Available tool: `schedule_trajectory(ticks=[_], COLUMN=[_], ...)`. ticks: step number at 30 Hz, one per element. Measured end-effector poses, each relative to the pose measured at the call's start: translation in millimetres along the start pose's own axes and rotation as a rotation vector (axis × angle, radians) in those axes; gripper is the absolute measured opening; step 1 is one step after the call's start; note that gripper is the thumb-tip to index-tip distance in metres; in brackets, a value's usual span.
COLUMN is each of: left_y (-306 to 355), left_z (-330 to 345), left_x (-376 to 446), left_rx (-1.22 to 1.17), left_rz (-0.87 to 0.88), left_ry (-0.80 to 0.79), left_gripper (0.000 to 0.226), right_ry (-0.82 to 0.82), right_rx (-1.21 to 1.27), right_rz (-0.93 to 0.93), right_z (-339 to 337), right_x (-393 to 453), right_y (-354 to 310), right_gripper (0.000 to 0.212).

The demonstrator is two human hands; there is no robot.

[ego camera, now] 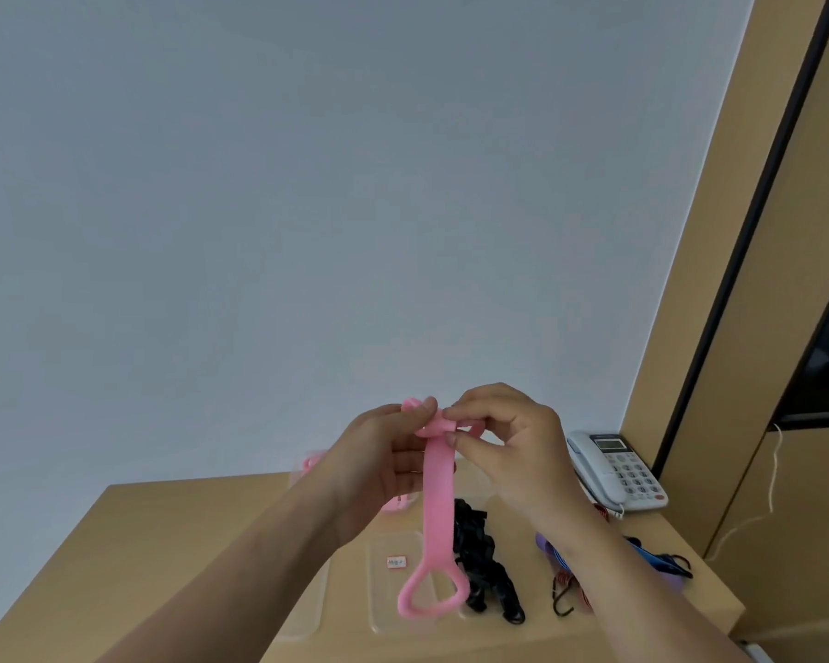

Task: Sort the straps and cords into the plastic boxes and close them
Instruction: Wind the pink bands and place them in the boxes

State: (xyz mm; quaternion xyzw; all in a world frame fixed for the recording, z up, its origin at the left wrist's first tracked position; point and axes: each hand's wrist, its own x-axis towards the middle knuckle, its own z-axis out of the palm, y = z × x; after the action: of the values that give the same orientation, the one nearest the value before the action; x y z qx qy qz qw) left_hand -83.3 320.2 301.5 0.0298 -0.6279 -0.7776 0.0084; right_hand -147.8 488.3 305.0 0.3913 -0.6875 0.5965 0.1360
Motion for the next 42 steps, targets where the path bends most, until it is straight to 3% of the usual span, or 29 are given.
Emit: schedule_trajectory(ticks=[4,10,16,21,26,36,42], left_y=[2.0,-4.8,-9.6,-15.7,-21.9,-28.1,-27.6], left_z=[-0.7,1.2,-4.1,-4.2,-5.6,-5.9,-4.1], left_x=[-5.1,-6.5,-3.9,-3.5,-1.4,5.4,4.1], left_rx=[-0.088,-0.185,-0.097,-0.003,0.011,-0.03,0.212], left_rz=[0.01,-0.02,0.039,0.097,0.148,0.144,0.057], left_ry=[0.006,0.073,0.112,0.116,0.13,0.069,-0.152], left_gripper=[0.036,0.039,0.035,0.031,0.03,0.03,0.033], right_ry=[-0.021,-0.034,-0.007,0.153,0.042,0.0,0.077], right_rx=[-0.2,-0.366,-0.24,0.131,0.417,0.221,0.129], right_rz=[-0.116,-0.175,-0.063,0.276,0.494,0.407,0.373], right_z=[5.9,3.3,3.0,3.8,3.4,7.5,8.5], right_x=[-6.1,-9.6,-16.5,-22.7,-26.7,-26.9,-23.8], right_y=[-4.0,-5.3,1.2,4.7,7.3,15.7,23.4], right_gripper=[0.038,0.025,0.034,0.036,0.029,0.019,0.022])
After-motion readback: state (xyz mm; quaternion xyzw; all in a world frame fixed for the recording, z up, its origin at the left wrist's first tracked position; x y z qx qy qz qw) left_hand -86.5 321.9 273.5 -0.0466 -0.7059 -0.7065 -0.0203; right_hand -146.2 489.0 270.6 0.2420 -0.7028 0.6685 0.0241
